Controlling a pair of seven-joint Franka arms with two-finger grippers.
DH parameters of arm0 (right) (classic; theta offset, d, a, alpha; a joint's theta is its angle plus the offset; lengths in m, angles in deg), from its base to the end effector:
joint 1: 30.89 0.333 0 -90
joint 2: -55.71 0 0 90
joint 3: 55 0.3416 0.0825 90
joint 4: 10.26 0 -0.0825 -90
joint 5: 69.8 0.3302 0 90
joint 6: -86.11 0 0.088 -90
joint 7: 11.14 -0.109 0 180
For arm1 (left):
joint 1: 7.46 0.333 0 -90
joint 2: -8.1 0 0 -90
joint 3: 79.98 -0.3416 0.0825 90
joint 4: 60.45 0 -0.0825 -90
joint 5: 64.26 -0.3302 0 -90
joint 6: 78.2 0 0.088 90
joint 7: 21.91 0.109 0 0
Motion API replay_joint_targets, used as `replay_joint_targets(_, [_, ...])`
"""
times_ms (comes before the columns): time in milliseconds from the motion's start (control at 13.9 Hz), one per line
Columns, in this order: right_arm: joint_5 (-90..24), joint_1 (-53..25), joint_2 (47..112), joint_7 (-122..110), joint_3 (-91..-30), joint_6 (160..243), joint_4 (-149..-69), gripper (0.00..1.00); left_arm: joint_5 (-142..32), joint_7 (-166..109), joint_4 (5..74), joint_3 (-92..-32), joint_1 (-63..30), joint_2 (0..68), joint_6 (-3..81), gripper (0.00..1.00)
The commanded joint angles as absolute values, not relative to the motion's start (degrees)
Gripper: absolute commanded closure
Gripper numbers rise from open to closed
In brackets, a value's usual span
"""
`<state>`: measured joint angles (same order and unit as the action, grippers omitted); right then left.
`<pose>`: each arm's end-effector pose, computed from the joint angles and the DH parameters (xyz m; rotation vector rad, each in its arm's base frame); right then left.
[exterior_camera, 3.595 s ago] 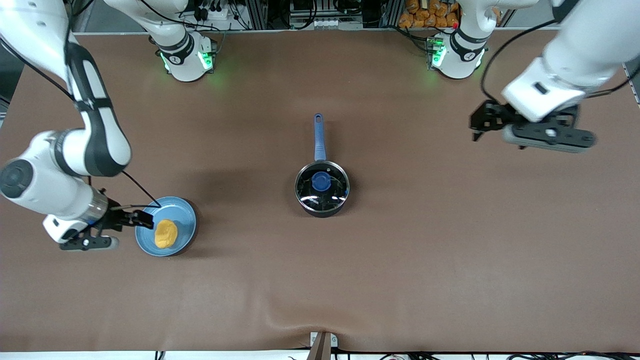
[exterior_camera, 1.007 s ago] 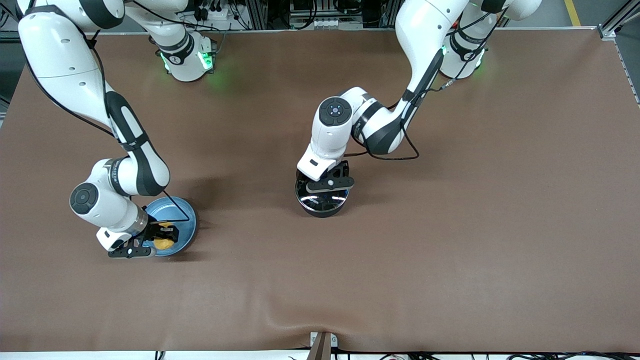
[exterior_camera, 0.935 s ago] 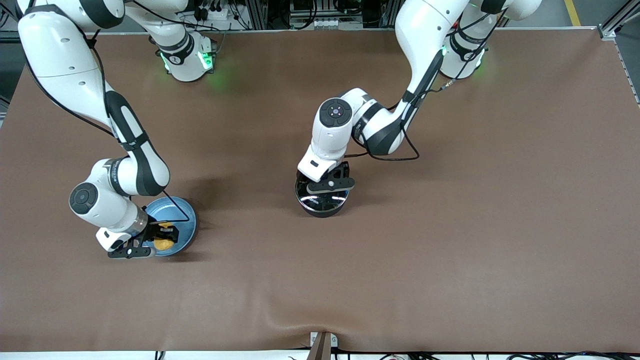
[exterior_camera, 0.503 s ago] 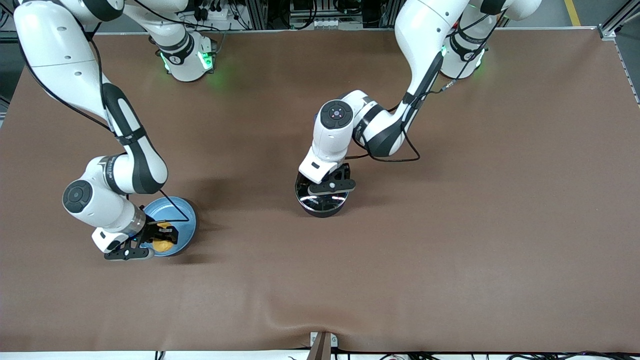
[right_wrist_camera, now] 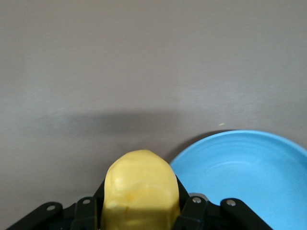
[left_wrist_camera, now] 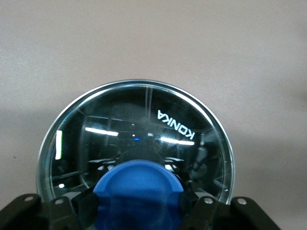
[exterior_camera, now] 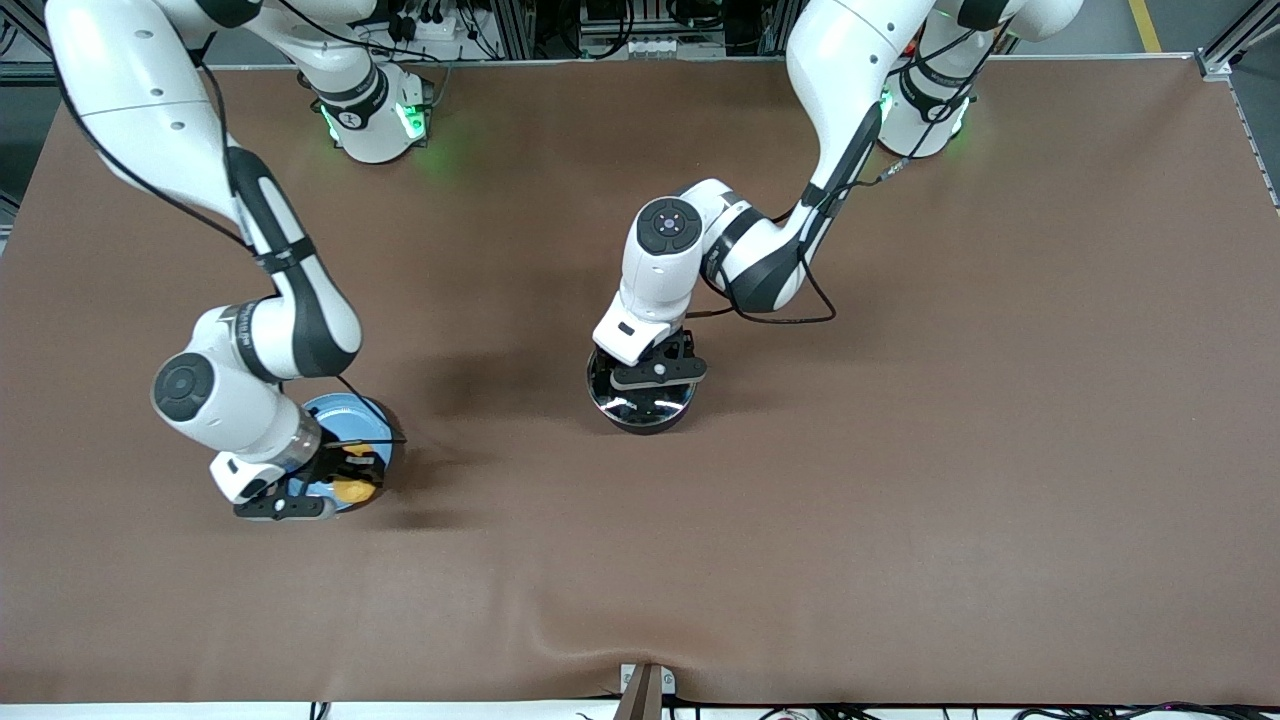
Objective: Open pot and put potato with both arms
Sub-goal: 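Lift the potato with the right gripper while the left gripper lifts the lid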
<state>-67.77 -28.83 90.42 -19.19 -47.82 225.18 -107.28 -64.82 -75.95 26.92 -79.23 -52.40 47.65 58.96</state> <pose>0.6583 0.0937 0.3143 -3.0228 0.0473 -0.1760 0.4909 -0.4999 0.3199 2.9919 0.2141 0.1724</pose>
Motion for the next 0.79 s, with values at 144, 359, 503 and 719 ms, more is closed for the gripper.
replay_joint_targets(144, [-66.6,-24.5,89.2,-27.8,-48.2,218.7,-103.3,1.0,-60.7,-74.3,22.0,-81.7,-52.9,46.0,50.6,0.55])
replay_joint_targets(359, [-66.6,-21.8,89.2,-31.8,-48.1,218.4,-102.5,1.0,-60.6,-72.1,19.8,-83.1,-52.6,43.7,44.9,0.54])
replay_joint_targets(503, [-66.6,-18.4,88.9,-36.7,-48.1,217.6,-101.7,1.0,-60.6,-65.6,20.5,-84.7,-52.1,41.7,43.4,0.54])
replay_joint_targets(719, [-66.6,-12.1,88.7,-45.2,-48.3,217.4,-100.7,1.0,-60.6,-60.1,25.9,-85.3,-49.3,37.4,41.7,0.56])
